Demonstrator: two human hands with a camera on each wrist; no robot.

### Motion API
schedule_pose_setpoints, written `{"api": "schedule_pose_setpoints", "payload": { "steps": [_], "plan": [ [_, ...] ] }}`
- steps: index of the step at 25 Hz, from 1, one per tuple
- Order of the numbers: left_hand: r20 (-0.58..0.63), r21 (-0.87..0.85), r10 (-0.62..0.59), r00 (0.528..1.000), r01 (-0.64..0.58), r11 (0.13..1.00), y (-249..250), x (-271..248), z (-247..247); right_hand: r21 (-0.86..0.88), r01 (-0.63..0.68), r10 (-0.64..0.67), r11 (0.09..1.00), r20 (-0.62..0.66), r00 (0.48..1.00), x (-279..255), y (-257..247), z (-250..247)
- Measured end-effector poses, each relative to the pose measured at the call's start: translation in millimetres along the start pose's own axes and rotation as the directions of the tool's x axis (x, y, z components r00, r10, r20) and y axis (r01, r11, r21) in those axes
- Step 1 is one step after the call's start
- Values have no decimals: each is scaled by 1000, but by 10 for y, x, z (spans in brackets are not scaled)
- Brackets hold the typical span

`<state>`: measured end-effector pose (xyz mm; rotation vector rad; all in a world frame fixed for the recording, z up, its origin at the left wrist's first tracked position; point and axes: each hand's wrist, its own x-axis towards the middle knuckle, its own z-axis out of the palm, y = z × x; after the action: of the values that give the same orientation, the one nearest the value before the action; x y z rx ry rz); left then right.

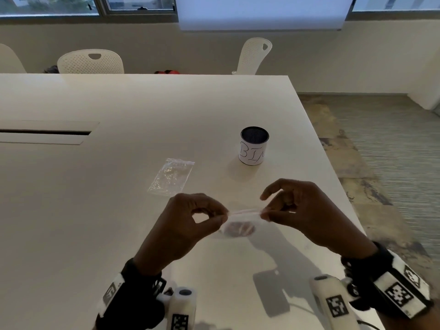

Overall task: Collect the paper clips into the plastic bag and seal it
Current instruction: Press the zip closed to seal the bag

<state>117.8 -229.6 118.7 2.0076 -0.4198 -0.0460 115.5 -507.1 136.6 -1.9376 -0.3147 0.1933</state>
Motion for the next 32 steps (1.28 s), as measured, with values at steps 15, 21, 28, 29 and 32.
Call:
{"api": "schedule_pose_setpoints", "payload": {
  "steps": [15, 21, 28, 29, 32],
  "plan": [
    [65, -176, -230, 971, 238, 955, -312, 266, 325, 184, -221, 236, 958, -61, 970, 199, 543, 149],
    [30, -83, -220, 975, 221, 972, -379, 278, 296, 111, -189, 199, 976, -82, 977, 186, 624, 122],
    [-31, -57, -167, 985, 165, 985, -430, 263, 345, -56, -68, 62, 996, -102, 993, 180, 629, 159],
    [-40, -54, -163, 986, 161, 986, -442, 258, 360, -64, -60, 53, 996, -109, 993, 178, 642, 175],
    [-55, -51, -153, 987, 150, 987, -463, 223, 392, -36, -52, 48, 998, -114, 992, 168, 675, 172]
  ]
}}
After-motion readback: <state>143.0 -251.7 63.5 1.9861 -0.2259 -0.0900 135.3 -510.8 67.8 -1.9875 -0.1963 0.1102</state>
